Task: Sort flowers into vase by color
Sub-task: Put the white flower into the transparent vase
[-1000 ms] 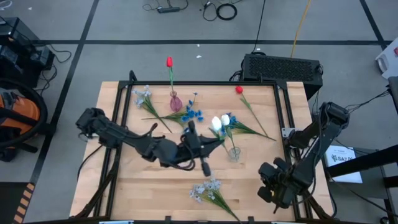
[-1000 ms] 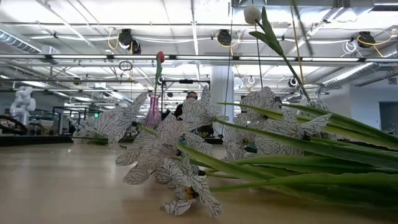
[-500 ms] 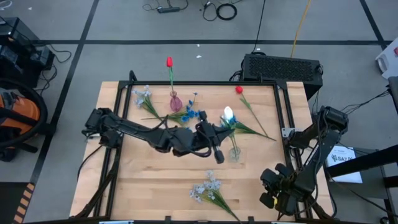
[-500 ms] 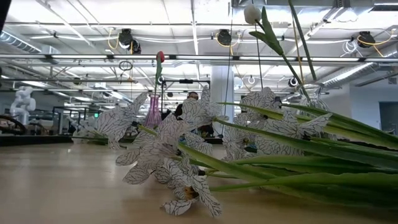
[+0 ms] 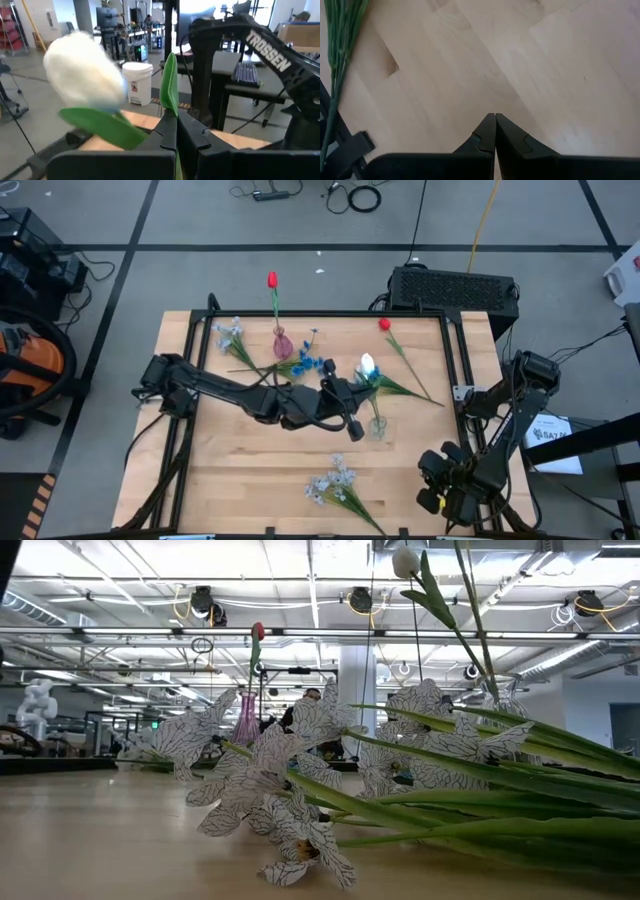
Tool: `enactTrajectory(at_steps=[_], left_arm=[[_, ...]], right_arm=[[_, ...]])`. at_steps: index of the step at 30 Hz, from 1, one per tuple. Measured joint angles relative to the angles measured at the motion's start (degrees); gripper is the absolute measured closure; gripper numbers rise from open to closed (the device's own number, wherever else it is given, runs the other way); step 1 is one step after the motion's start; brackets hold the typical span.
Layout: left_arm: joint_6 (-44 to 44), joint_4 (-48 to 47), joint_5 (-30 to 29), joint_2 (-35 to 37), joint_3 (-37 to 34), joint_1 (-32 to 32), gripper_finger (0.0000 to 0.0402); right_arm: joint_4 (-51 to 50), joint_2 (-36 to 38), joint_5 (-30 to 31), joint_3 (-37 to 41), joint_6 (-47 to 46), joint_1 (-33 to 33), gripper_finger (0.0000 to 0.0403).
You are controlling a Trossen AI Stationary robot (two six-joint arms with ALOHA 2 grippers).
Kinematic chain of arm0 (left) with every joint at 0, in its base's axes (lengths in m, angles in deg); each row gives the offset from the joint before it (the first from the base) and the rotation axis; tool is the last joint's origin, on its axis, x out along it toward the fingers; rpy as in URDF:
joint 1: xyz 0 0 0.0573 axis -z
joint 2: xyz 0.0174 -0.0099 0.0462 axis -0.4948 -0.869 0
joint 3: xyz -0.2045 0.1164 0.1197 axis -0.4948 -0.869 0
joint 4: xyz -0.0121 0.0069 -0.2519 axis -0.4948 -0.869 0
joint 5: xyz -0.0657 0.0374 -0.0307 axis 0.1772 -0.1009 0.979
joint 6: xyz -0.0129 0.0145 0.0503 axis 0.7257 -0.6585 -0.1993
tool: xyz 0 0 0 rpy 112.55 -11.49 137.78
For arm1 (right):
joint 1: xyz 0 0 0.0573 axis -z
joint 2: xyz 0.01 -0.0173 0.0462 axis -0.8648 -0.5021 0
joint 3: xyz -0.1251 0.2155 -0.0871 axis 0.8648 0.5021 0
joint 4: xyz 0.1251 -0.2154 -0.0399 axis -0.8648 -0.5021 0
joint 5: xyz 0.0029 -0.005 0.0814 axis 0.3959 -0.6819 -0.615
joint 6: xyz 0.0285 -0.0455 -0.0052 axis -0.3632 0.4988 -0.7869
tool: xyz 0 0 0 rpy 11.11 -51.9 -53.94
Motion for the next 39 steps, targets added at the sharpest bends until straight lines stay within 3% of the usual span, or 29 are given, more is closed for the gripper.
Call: enactTrajectory(at_steps=[12, 16, 23, 30, 39], left_arm=[[1.53, 4.59, 3.10, -8.13, -0.09, 0.04, 0.0397], [6.01, 2.94, 3.79, -8.72, -0.09, 0.04, 0.0371], [6.17, 0.04, 9.21, -7.95, -0.08, 0.00, 0.0303], [11.08, -17.52, 12.91, -3.59, -0.07, -0.19, 0.0257], [11.88, -40.06, 19.05, 4.72, -0.04, -0.02, 0.0249]], right_arm=[[-0.25, 0.02, 0.29, 0.00, -0.29, 0.07, 0.0403], [0.02, 0.02, 0.29, 0.00, -0.43, 0.07, 0.0403], [0.07, 0.02, 0.18, 0.00, -2.00, 0.07, 0.0403], [0.11, 0.02, 0.18, 0.00, -5.71, 0.07, 0.0403], [-0.44, 0.03, 1.58, -0.02, -15.80, 0.09, 0.0403]])
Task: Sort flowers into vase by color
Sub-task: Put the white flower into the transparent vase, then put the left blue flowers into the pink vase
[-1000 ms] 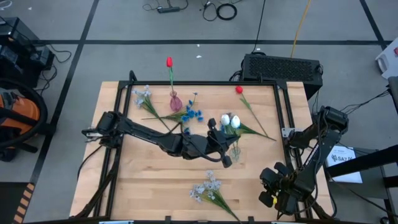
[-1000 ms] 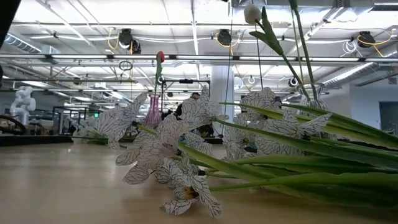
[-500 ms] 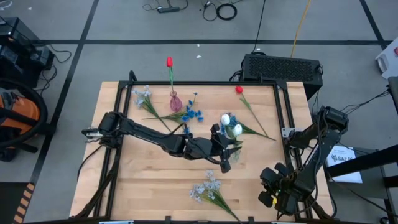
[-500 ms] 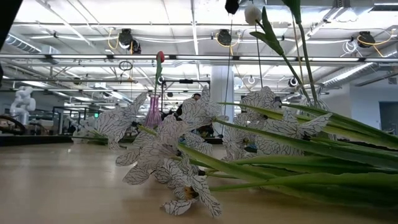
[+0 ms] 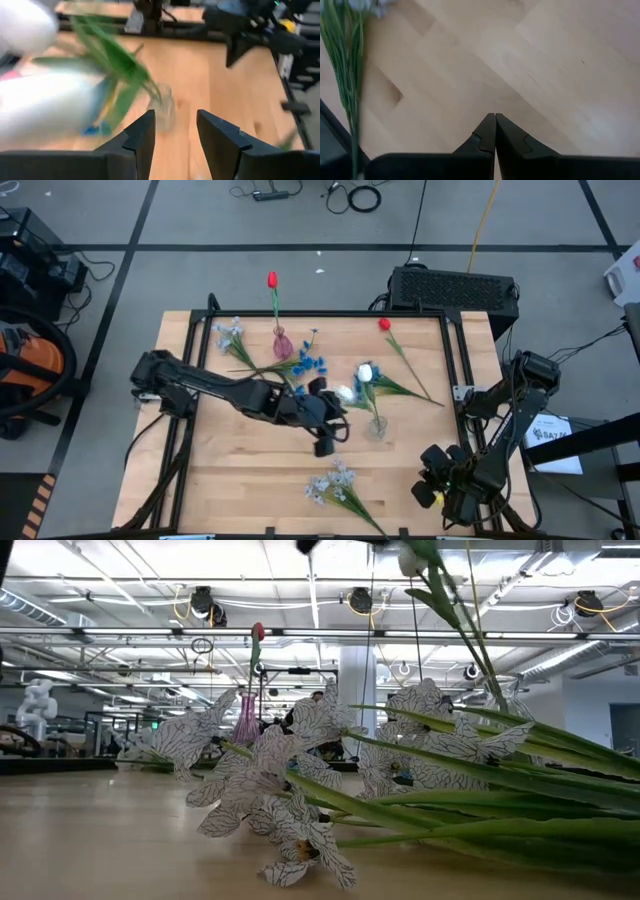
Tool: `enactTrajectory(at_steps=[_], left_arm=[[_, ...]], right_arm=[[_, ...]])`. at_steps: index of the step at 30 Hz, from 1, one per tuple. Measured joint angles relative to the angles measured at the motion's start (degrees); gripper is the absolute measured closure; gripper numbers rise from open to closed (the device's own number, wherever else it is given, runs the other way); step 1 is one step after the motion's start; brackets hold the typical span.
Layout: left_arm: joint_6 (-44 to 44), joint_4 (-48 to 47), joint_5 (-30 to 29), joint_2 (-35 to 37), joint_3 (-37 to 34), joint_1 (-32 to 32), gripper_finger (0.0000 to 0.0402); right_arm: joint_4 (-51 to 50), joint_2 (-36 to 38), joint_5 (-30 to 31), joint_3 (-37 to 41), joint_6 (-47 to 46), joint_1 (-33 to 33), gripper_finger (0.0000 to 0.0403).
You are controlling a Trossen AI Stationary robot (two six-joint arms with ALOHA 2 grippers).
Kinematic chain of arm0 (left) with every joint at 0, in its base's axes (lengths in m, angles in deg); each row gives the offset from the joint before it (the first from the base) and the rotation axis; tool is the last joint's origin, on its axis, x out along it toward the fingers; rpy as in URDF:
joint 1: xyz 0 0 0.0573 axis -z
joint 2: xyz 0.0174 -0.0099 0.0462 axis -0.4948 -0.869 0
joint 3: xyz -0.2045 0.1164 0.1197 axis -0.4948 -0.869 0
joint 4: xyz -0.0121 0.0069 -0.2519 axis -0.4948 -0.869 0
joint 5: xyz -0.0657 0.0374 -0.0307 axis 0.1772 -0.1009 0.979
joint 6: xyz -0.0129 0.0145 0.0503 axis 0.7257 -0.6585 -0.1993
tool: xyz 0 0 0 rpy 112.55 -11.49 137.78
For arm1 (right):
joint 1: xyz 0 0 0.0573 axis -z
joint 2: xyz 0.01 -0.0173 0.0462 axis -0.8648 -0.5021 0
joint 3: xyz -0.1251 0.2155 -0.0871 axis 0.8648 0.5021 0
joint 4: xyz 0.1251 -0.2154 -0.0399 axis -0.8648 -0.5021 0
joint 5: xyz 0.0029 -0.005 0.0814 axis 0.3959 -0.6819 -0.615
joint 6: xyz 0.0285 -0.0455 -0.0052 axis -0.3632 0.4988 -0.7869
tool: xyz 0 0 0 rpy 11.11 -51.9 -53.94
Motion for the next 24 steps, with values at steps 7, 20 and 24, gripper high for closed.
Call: enactTrajectory(at_steps=[7, 20, 24], left_arm=[[0.13, -20.00, 0.76, 7.73, 0.00, 0.07, 0.0249], [-16.79, -35.05, -0.24, 18.95, -11.75, -3.54, 0.0249], [-16.88, -28.79, 2.40, 24.71, -22.74, -7.98, 0.0249]], right_arm=[[0.27, 0.01, 6.21, 0.00, -9.34, 0.51, 0.0403], [1.86, -0.01, 6.15, 0.00, -10.09, 4.29, 0.0403], [2.60, -0.01, 4.98, 0.00, -10.07, 4.28, 0.0403]])
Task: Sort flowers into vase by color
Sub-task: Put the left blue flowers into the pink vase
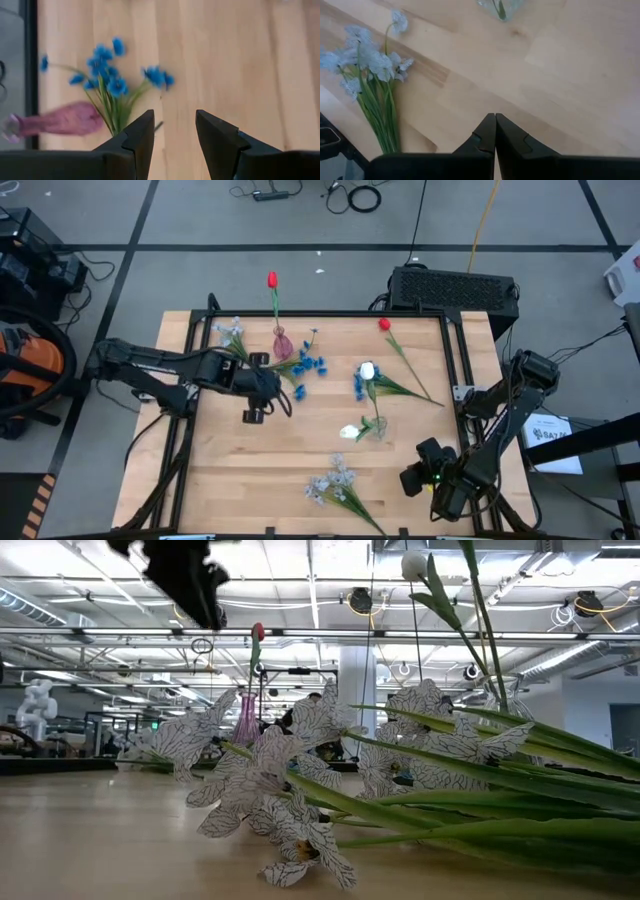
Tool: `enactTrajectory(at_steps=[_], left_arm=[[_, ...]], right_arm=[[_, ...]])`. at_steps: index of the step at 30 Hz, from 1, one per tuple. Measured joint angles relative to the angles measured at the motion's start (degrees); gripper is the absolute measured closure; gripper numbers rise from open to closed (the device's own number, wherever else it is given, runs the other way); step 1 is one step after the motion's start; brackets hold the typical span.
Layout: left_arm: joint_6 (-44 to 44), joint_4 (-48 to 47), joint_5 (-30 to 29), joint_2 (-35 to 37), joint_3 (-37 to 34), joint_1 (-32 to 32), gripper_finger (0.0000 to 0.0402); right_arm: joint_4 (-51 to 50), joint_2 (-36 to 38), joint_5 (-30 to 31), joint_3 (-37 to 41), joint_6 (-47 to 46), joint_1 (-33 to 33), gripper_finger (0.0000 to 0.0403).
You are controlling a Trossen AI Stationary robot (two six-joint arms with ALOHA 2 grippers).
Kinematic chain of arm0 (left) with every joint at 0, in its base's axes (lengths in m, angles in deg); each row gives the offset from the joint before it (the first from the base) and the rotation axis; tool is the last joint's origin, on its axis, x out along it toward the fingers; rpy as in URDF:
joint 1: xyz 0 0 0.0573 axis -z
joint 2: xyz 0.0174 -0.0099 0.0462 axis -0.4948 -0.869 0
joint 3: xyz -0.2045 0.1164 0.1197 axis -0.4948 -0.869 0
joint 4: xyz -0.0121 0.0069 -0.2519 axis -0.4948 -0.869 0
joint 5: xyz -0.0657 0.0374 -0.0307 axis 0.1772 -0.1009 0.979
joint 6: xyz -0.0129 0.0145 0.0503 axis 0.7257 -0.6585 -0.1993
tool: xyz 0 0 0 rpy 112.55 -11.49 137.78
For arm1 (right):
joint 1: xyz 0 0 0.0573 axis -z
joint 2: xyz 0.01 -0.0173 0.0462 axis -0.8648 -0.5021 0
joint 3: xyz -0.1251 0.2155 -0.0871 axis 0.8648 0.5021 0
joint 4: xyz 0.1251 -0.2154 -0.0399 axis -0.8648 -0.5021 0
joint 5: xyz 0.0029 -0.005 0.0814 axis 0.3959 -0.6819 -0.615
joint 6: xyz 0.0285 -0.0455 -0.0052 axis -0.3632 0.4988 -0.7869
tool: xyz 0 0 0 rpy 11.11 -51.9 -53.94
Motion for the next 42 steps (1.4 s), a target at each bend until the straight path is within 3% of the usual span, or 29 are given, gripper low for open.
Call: enactTrajectory(at_steps=[7, 12, 16, 23, 29, 34, 42], left_arm=[[0.02, 11.29, 5.89, 5.41, -13.20, -6.01, 0.0249], [0.29, 17.16, 9.65, 4.95, -15.46, -8.22, 0.0249], [0.57, 21.29, 9.90, 4.68, -15.46, -8.90, 0.0249], [0.09, 26.32, 8.15, 4.66, -15.46, -9.02, 0.0249], [0.41, 27.24, 5.23, 4.66, -15.46, -10.23, 0.0249], [-0.04, 26.58, 3.63, 3.44, -15.44, -11.56, 0.0249], [-4.16, 21.57, 3.98, -3.23, -15.44, -16.58, 0.0249]], right_arm=[[-2.73, 0.97, -11.14, 0.00, 4.66, 1.93, 0.0403], [-8.59, 6.80, -8.02, 1.34, 11.45, 5.37, 0.0403], [-9.39, 16.29, -7.52, 8.24, 16.63, 9.63, 0.0403], [0.13, 37.28, -1.00, 22.58, 30.35, 19.47, 0.0403], [4.21, 50.05, -0.24, 27.02, 47.91, 29.96, 0.0403], [6.63, 54.59, -0.50, 27.02, 62.80, 38.32, 0.0403], [8.90, 54.50, -6.12, 27.02, 70.97, 46.05, 0.0403]])
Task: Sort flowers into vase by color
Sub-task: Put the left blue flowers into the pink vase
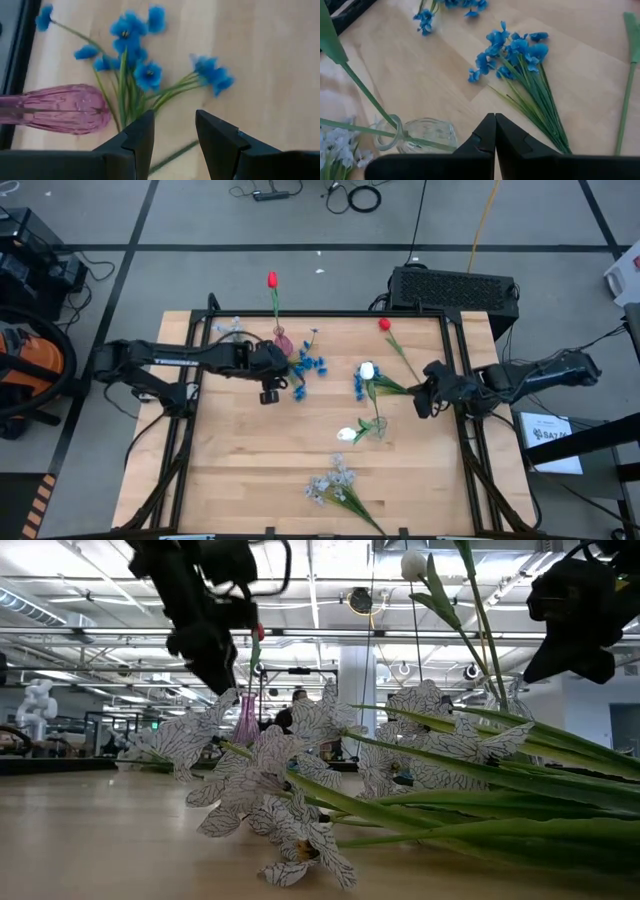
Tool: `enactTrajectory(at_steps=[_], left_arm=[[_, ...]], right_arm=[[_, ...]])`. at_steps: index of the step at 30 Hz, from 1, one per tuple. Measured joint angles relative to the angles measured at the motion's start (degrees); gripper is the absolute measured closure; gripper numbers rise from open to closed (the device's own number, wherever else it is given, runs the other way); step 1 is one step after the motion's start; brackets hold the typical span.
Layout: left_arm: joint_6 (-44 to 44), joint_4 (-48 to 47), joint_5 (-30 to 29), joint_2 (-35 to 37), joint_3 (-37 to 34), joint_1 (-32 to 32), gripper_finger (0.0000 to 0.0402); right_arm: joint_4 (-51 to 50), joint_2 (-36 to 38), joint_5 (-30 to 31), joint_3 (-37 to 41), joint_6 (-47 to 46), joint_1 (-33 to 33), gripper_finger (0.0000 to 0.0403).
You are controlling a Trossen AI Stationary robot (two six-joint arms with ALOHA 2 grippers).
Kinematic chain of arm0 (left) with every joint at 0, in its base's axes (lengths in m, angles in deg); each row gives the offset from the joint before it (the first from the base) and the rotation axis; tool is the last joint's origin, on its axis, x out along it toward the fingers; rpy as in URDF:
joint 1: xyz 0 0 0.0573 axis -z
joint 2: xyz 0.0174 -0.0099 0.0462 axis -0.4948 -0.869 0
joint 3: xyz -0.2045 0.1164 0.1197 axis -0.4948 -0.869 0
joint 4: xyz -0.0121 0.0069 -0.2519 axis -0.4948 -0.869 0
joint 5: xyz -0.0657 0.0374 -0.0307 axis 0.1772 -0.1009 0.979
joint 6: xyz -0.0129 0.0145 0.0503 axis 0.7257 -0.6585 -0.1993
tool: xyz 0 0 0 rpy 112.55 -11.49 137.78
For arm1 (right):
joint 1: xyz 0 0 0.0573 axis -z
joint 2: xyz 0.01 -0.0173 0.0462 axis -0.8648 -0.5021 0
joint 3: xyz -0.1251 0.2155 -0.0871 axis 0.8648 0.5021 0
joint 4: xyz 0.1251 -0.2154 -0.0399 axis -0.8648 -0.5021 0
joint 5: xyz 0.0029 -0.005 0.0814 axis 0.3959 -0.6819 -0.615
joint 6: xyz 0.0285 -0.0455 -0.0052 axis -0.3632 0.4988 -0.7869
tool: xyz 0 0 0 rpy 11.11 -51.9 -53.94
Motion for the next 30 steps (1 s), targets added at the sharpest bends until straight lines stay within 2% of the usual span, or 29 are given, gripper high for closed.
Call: enactTrajectory(at_steps=[5, 16, 25, 30], left_arm=[[-5.96, -2.35, 1.98, -4.55, 0.00, -3.97, 0.0249], [-16.23, -5.30, 1.38, -11.35, 0.00, -11.36, 0.0249], [-16.89, -3.67, 1.61, -14.69, 0.02, -16.25, 0.0249], [-17.41, -3.74, 5.64, -15.80, 0.02, -18.00, 0.0249]], right_arm=[[0.00, -0.16, -0.64, 0.00, -0.70, 2.14, 0.0403], [0.09, -0.19, 1.23, 0.00, -6.55, 4.82, 0.0403], [0.48, -0.54, 1.60, 0.04, -9.52, 6.06, 0.0403], [0.50, -1.41, 1.62, 0.07, -9.89, 6.06, 0.0403]])
